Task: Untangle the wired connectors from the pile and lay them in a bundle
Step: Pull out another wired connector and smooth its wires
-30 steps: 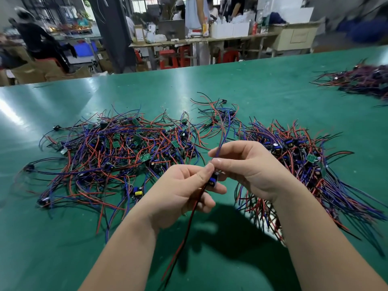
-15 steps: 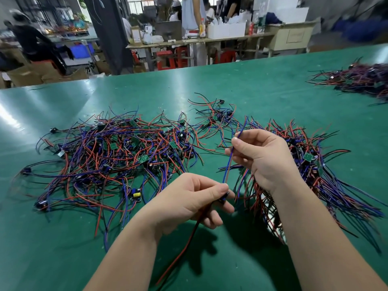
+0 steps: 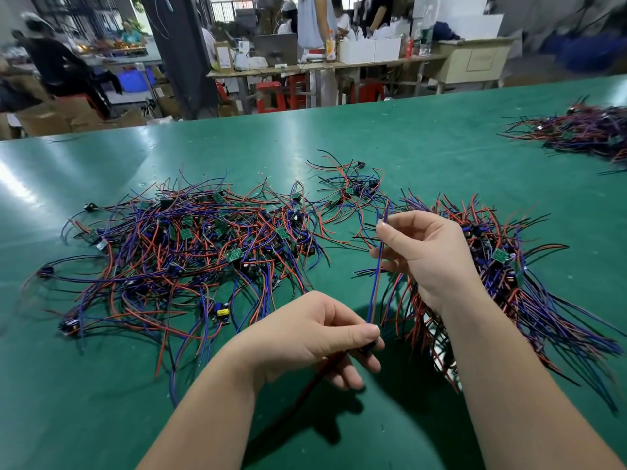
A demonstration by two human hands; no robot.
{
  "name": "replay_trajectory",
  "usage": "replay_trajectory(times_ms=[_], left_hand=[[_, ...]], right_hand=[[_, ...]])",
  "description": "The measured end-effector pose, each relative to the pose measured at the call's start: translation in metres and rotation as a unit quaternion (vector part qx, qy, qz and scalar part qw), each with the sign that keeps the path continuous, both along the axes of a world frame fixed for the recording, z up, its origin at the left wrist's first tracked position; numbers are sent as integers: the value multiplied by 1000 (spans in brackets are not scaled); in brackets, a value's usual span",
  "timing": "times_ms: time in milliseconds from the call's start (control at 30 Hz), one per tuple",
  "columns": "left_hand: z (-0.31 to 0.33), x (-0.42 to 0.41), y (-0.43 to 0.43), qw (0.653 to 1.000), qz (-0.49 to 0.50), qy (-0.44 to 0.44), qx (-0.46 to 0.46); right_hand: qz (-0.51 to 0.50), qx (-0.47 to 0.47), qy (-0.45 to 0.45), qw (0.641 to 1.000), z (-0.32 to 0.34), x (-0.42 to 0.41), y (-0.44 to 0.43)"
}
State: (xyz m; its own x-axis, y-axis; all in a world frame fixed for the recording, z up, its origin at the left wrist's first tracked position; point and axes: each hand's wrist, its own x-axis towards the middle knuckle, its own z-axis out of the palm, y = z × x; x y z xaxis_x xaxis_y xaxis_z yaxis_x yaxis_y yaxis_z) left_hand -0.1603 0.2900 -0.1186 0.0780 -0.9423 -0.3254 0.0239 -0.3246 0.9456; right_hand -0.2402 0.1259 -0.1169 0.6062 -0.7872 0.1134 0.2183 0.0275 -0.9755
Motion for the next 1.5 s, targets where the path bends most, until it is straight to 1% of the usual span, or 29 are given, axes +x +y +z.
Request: replay_trajectory(times_ms=[100, 267, 400, 633, 933, 1000, 1033, 1100, 1133, 1200, 1267, 1300, 1367, 1400, 1500], left_hand=[[-1, 0, 0, 1000, -7, -3, 8], [2, 1, 1, 1000, -6, 5, 2], [2, 1, 1, 1000, -9, 5, 8], [4, 7, 5, 1000, -15, 17, 3], [2, 11, 9, 998, -45, 35, 10], [1, 13, 9, 999, -41, 31, -10], [1, 13, 9, 999, -28, 27, -35], [3, 14, 7, 993, 27, 32, -107], [5, 16, 6, 985, 68, 54, -148], [8, 21, 6, 952, 153, 139, -227], [8, 25, 5, 907, 222, 206, -293], [7, 27, 4, 887, 250, 220, -320], [8, 25, 1, 853, 307, 239, -349], [9, 24, -2, 835, 337, 251, -355], [12, 20, -8, 785, 409, 286, -367]], right_hand=[[-6, 0, -2, 1000, 1, -3, -3], [-27, -45, 13, 999, -1, -2, -1], [-38, -36, 5, 999, -2, 0, -1], [-63, -62, -7, 996, -6, 4, 1], [-36, -86, -6, 996, -5, 3, 9], [-24, -79, -14, 996, -4, 3, 9], [-15, -68, -19, 997, -3, 3, 8], [16, -25, -15, 999, -3, 4, 5], [36, -3, 2, 999, -3, 4, 5], [87, -1, 71, 994, -6, 3, 4], [162, -50, 138, 976, -10, 3, 7], [197, -77, 149, 966, -10, 3, 10], [243, -92, 117, 959, -7, 4, 17], [265, -64, 81, 959, -4, 3, 20], [324, 87, -45, 941, 2, 1, 22]])
